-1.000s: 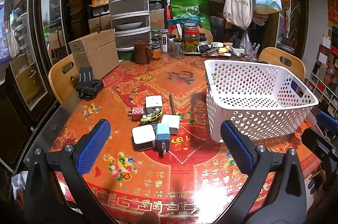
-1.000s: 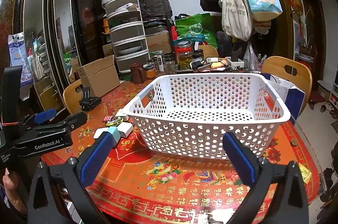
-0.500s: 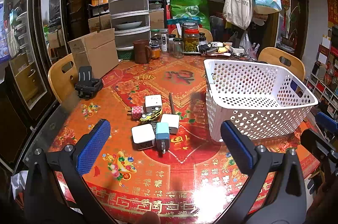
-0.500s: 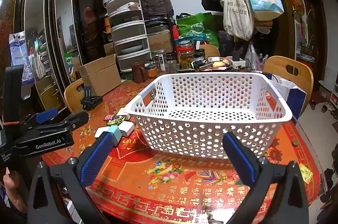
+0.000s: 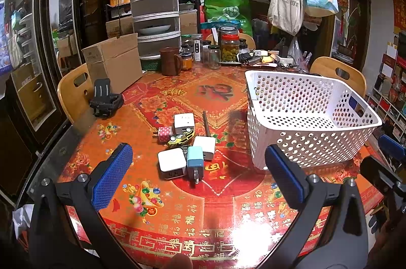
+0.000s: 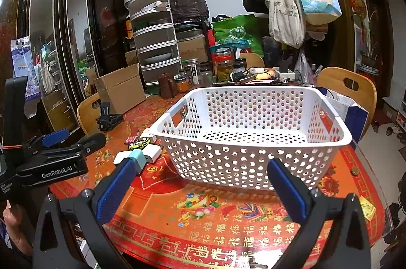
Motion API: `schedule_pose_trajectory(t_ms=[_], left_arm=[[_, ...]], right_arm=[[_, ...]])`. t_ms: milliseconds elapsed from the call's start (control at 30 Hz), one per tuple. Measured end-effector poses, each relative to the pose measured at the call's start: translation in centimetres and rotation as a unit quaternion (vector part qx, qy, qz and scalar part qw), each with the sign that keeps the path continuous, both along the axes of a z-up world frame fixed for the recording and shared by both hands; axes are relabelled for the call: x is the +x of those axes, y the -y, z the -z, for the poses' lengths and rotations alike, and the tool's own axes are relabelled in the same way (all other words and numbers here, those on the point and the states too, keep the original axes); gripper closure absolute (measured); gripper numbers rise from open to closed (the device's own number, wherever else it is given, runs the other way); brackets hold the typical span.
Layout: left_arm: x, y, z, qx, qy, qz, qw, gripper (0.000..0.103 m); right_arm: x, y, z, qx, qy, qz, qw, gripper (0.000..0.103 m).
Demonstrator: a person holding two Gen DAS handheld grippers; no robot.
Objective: Organize rigid objects
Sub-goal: 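Reach the left tool to the white square charger and grasp it while the right tool holds the basket rim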
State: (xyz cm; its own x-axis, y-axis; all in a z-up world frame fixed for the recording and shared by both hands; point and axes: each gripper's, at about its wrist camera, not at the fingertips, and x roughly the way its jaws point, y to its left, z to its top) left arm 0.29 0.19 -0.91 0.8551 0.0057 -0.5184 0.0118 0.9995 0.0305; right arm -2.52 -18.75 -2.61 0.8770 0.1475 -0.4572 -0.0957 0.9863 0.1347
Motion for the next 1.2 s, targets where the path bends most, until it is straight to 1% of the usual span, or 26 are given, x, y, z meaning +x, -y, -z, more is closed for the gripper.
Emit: schedule_pose_trajectory(t_ms=[167,233,300,333,367,400,433,500,533,600,667,733,800,867,933,967,1000,1033,1100,1133,1167,1200], left_arm=[[0.1,0.1,0.2,0.000,0.000,0.000,1.0000,0.000],[0.2,-0.1,0.2,0.004,0.010,-0.005,0.9999,0.000],[0.4,-0.4,0.1,0.019,0.036,-0.021,0.9990,0.000],[0.7,-0.7,0.1,0.029,0.048,-0.038,0.9978,0.000],[1.1,-1.1,0.1,0.040,0.055,-0.065,0.9956,0.000],[1.8,-1.5,0.3,0.051,0.046,-0.085,0.9940,0.000],[2.9,-1.8,0.8,0.060,0.023,-0.089,0.9940,0.000],[4.8,-2.7,1.9,0.067,-0.029,-0.080,0.9942,0.000],[5.9,-3.4,2.8,0.059,-0.057,-0.080,0.9934,0.000],[7.2,-4.8,4.0,0.038,-0.087,-0.078,0.9924,0.000],[8.0,-6.0,5.2,0.033,-0.107,-0.084,0.9902,0.000],[8.5,-6.6,6.3,0.043,-0.116,-0.088,0.9883,0.000],[9.1,-7.4,7.3,0.047,-0.122,-0.090,0.9873,0.000],[9.5,-8.0,8.3,0.042,-0.125,-0.089,0.9872,0.000],[9.7,-7.9,8.7,0.040,-0.130,-0.081,0.9874,0.000],[9.9,-7.8,8.9,0.043,-0.133,-0.077,0.9872,0.000],[10.1,-7.5,9.2,0.048,-0.136,-0.074,0.9869,0.000],[10.4,-7.3,9.4,0.053,-0.139,-0.071,0.9863,0.000],[10.7,-7.0,9.7,0.062,-0.144,-0.072,0.9850,0.000],[10.8,-7.0,9.8,0.063,-0.146,-0.074,0.9845,0.000],[10.9,-7.1,9.9,0.061,-0.149,-0.074,0.9842,0.000],[11.1,-7.4,10.0,0.056,-0.151,-0.076,0.9840,0.000]], right_arm=[[0.0,0.0,0.1,0.000,-0.002,0.001,1.000,0.000],[0.1,0.1,0.1,-0.003,-0.004,0.005,1.000,0.000],[0.2,0.6,0.0,-0.008,-0.005,0.011,1.000,0.000],[0.3,1.3,-0.2,-0.010,-0.004,0.019,1.000,0.000],[0.4,2.0,-0.4,-0.012,-0.003,0.029,1.000,0.000],[0.5,2.7,-0.7,-0.016,-0.002,0.040,0.999,0.000],[0.8,3.7,-0.9,-0.020,0.000,0.054,0.998,0.000],[1.8,6.1,-1.6,-0.026,-0.003,0.085,0.996,0.000],[2.6,7.6,-1.8,-0.026,-0.011,0.102,0.994,0.000],[4.5,10.6,-1.9,-0.021,-0.036,0.137,0.990,0.000],[6.9,13.9,-1.4,-0.009,-0.076,0.167,0.983,0.000],[8.7,16.3,-0.6,0.006,-0.111,0.174,0.978,0.000],[10.1,17.8,0.3,0.025,-0.137,0.170,0.976,0.000],[11.1,18.1,1.3,0.030,-0.153,0.164,0.974,0.001],[11.5,18.2,2.0,0.027,-0.161,0.167,0.972,0.010],[11.7,18.3,2.2,0.029,-0.163,0.168,0.972,0.017],[11.8,18.4,2.4,0.034,-0.165,0.167,0.971,0.022],[11.9,18.4,2.6,0.037,-0.167,0.166,0.971,0.024],[12.1,18.4,3.0,0.041,-0.171,0.165,0.970,0.035],[12.2,18.4,3.3,0.042,-0.176,0.165,0.970,0.037],[12.3,18.4,3.5,0.042,-0.179,0.164,0.969,0.044],[12.6,18.3,3.7,0.041,-0.184,0.165,0.968,0.054]])
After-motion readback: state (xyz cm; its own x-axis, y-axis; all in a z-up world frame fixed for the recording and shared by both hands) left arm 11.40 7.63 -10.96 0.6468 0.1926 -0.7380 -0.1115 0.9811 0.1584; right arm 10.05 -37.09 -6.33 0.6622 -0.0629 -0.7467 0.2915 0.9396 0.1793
